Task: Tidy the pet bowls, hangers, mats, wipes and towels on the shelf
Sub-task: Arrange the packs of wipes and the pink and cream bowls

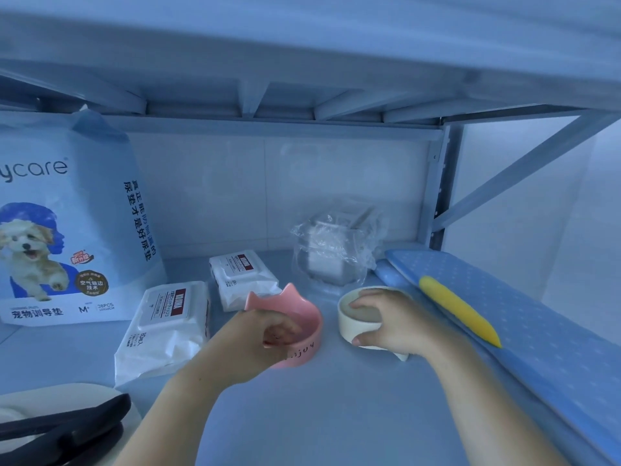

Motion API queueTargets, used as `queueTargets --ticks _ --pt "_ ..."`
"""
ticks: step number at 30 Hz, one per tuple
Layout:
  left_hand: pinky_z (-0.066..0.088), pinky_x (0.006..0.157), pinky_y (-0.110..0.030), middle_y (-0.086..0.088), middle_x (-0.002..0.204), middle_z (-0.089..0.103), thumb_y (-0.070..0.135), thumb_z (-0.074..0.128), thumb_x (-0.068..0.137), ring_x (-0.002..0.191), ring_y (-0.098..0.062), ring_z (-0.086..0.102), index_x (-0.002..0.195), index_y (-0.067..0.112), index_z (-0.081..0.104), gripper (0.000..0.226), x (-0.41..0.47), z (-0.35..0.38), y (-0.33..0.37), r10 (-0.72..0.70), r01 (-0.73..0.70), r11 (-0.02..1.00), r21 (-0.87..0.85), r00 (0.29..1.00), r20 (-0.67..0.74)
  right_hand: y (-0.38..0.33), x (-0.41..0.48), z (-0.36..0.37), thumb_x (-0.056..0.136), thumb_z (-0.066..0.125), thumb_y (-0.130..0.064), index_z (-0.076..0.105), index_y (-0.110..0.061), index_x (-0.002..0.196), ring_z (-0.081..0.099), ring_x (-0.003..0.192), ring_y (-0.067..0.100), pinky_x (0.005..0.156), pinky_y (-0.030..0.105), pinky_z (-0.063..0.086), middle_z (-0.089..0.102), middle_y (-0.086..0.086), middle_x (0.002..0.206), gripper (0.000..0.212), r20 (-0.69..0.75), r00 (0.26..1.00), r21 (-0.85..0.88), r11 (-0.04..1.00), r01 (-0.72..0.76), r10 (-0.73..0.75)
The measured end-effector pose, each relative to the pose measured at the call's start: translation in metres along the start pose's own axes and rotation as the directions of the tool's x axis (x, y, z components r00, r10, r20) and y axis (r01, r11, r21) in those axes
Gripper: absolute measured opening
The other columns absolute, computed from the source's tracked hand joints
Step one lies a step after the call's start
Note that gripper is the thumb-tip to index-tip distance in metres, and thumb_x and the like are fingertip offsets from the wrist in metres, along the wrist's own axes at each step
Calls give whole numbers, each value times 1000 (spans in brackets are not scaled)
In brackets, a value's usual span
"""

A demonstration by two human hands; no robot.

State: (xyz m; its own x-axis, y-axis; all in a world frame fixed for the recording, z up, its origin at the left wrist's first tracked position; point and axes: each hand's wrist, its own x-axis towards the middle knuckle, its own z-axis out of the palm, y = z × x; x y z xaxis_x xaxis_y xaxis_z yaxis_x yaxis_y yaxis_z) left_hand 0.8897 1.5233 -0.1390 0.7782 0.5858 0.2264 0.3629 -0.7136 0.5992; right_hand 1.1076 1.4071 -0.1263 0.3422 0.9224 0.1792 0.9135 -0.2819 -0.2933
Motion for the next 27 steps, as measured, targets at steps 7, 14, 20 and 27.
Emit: queueTargets --ticks 7,14,20,27 --pt "43 69 -15 19 80 63 39 62 84 79 3 56 87 35 69 9 -2 -4 0 -46 53 992 116 997 -56 17 -41 7 81 70 -35 44 -31 137 30 137 5 110 18 22 35 -14 149 62 -130 990 -101 994 36 -49" --pt "36 81 -11 17 78 59 29 56 84 86 7 49 81 31 66 10 -5 13 28 188 -163 962 219 977 -102 -3 -77 11 74 72 -47 52 -34 130 43 124 0 95 10 30 53 -20 132 61 -283 949 -59 990 129 -140" --pt "45 87 -20 27 100 59 58 57 74 96 6 55 101 40 65 34 -1 35 35 331 -326 931 164 944 -3 18 -95 9 75 73 -45 53 -29 130 34 122 -15 97 -3 18 44 -25 134 60 -298 949 106 984 143 -106" --pt "42 89 -15 30 109 52 72 50 64 101 10 49 114 40 60 60 -1 48 36 374 -378 910 171 926 57 27 -100 15 73 79 -29 55 -22 127 36 126 -7 100 0 20 44 -23 131 60 -259 955 115 977 182 -147"
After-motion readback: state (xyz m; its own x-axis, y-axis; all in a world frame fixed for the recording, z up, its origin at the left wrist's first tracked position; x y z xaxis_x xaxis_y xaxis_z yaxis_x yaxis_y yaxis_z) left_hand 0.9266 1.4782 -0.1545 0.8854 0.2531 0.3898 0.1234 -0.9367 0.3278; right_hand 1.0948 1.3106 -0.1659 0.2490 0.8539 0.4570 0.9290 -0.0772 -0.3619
